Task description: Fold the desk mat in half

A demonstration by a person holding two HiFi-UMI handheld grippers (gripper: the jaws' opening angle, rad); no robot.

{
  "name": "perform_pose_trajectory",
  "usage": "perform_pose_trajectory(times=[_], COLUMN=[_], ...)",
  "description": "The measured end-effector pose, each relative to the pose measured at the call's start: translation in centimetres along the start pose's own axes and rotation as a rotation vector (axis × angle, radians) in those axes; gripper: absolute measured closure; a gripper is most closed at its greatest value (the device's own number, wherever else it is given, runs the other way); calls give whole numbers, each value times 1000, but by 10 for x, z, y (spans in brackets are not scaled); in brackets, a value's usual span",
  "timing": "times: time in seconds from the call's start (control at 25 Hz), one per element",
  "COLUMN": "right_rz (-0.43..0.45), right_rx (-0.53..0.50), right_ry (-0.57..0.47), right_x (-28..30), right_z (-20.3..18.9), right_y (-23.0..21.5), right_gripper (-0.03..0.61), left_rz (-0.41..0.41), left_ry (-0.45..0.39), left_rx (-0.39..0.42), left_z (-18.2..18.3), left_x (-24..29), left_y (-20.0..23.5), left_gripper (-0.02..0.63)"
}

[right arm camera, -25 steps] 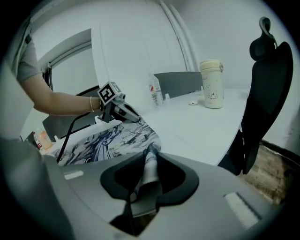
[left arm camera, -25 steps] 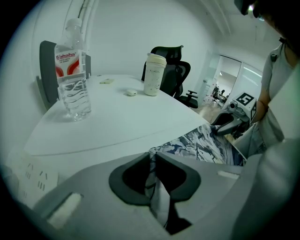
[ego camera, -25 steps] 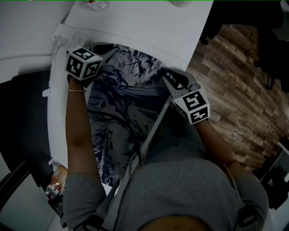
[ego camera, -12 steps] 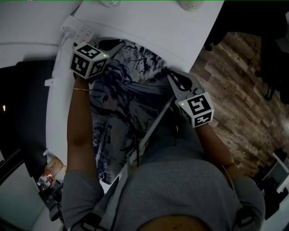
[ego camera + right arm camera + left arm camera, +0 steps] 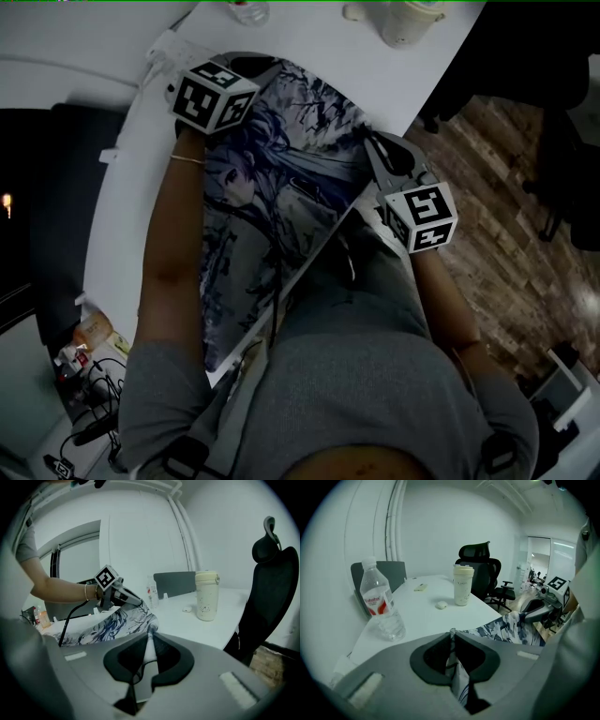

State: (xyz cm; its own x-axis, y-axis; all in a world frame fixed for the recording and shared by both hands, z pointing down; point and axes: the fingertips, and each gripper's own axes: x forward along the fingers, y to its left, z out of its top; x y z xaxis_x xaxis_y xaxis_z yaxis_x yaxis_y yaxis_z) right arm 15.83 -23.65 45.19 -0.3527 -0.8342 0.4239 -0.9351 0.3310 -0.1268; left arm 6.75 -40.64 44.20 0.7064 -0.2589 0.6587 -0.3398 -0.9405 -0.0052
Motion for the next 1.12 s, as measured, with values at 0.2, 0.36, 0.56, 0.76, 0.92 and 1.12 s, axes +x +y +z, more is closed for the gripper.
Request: perform_pose_trajectory(times=[0.2,0.36,0.56,0.76,0.92,1.12], right_rz=[-27,-43,-58,-66,-38,-2], right_rx=[-25,-47,-86,-88,-135,-148], right_ry=[-27,-44,-61,-81,-96,-126], right_x=[2,3,7,7,9,2], right_z=[24,43,64,79,86,98], right_y=[-39,-79,-109,-140,-131,-117], right_gripper=[543,543,543,543,543,543], left_rz=[41,60,95,127,149,167], left_ry=[-43,-68,-68,-63,-73,-111], left_rx=[-8,-3,52,93,68,51], left_z=[40,75,104,131,127,127], left_x=[8,27,37,53,45,28], left_y=[10,15,26,34,40,39], left_gripper=[580,580,578,577,575,575])
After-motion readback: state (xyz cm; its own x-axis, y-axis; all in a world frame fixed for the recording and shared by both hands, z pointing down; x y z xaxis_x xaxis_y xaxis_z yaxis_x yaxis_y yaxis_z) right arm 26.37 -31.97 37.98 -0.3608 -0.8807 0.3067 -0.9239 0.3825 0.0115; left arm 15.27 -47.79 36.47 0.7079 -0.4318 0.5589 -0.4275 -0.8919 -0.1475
